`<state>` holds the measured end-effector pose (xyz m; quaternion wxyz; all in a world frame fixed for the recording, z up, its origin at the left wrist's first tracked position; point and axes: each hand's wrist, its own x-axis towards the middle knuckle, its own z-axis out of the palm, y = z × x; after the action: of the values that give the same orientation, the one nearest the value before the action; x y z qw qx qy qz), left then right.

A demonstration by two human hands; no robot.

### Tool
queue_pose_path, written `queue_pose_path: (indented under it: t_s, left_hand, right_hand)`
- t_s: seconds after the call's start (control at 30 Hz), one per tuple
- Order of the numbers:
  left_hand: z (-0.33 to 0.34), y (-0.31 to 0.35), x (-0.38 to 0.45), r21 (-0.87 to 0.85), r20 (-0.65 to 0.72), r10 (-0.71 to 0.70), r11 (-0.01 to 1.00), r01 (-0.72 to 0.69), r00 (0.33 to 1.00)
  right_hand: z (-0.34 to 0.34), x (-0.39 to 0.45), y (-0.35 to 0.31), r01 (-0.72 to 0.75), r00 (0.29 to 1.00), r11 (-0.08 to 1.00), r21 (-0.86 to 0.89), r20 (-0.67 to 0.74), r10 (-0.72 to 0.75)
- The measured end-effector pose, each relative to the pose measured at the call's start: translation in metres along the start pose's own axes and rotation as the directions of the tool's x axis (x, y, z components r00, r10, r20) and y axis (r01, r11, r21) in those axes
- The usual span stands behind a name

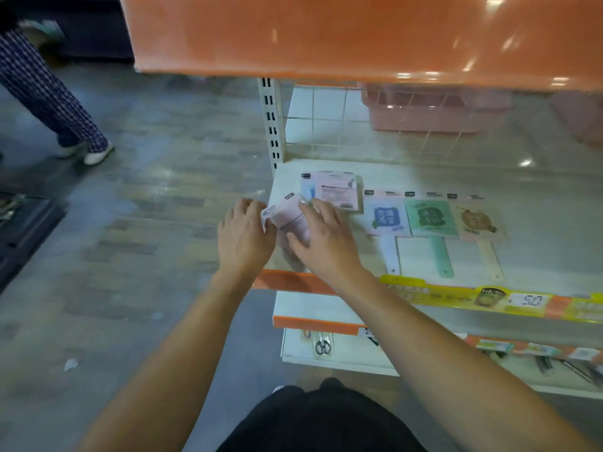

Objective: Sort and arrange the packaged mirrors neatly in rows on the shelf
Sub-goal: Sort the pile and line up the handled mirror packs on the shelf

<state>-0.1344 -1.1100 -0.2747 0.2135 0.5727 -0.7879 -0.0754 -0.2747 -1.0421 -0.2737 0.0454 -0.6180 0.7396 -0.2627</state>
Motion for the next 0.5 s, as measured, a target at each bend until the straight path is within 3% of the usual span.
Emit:
queue_pose_path:
  t_s: [0.37,0.5]
  left_hand:
    - [-0.004,-0.022,-0.007,0.013,-0.004,-0.043,0.999,0.043,0.999]
    - [-0.004,-0.024,-0.005,0.005,0.001,-0.033,0.999,0.033,0.999]
  right_hand:
    - [0.022,0.006,-0.010,-0.049,0.990,0.983,-0.175,0.124,0.072]
    - [0.025,0.008,-0.012,-0.091,0.987,0.969,-0.229,0.105,0.118]
